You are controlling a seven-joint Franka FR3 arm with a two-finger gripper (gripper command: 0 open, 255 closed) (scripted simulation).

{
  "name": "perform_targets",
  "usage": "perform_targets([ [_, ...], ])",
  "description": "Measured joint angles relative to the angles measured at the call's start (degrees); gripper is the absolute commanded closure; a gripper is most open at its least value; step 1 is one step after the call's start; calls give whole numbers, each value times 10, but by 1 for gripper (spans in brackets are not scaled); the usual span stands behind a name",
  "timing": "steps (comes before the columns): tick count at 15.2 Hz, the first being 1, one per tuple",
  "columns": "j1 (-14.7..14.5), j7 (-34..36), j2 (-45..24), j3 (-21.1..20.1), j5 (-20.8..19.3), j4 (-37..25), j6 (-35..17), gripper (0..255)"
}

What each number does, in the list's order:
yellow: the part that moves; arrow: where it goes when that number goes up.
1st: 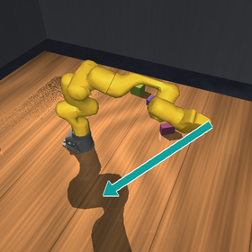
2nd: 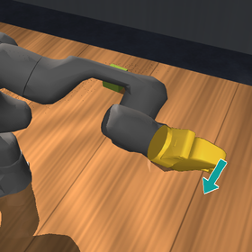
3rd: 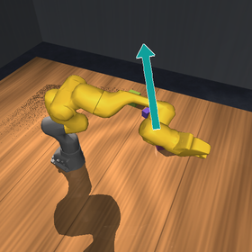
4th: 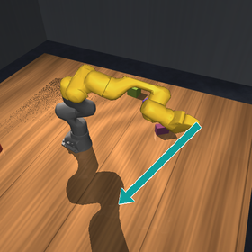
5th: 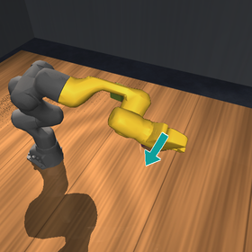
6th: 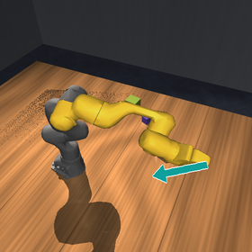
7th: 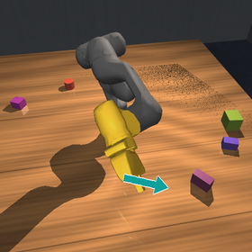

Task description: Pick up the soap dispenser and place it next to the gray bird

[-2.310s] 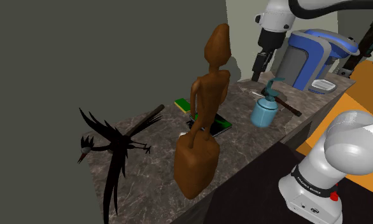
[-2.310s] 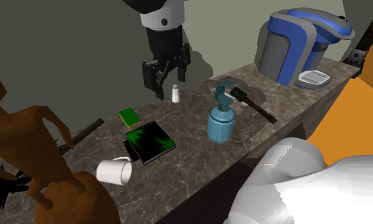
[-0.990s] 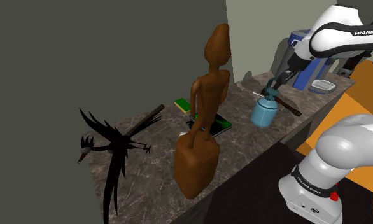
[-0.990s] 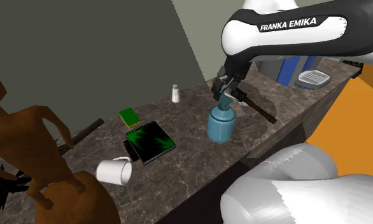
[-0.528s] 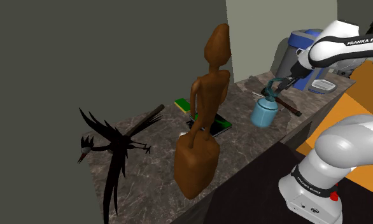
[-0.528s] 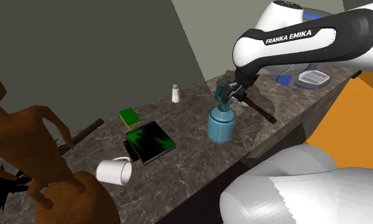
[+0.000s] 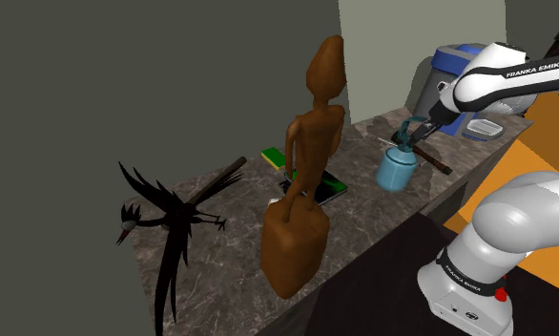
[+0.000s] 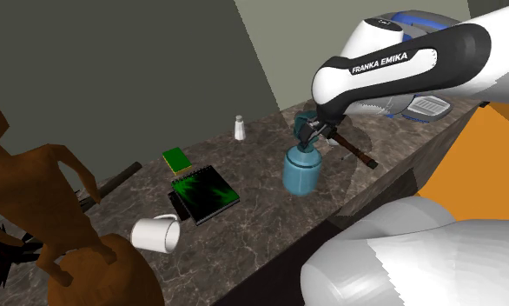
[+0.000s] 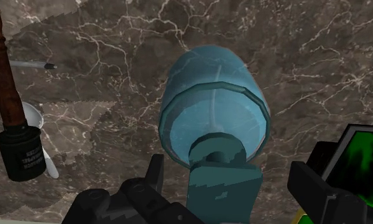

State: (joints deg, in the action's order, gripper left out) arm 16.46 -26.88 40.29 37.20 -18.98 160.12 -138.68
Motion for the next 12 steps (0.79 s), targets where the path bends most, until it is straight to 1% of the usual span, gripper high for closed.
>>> perform_targets([
  [3, 0, 0, -1, 0, 0, 0, -1, 0],
  [4, 0, 0, -1, 0, 0, 0, -1, 255],
  [12, 0, 0, -1, 0, 0, 0, -1, 255],
])
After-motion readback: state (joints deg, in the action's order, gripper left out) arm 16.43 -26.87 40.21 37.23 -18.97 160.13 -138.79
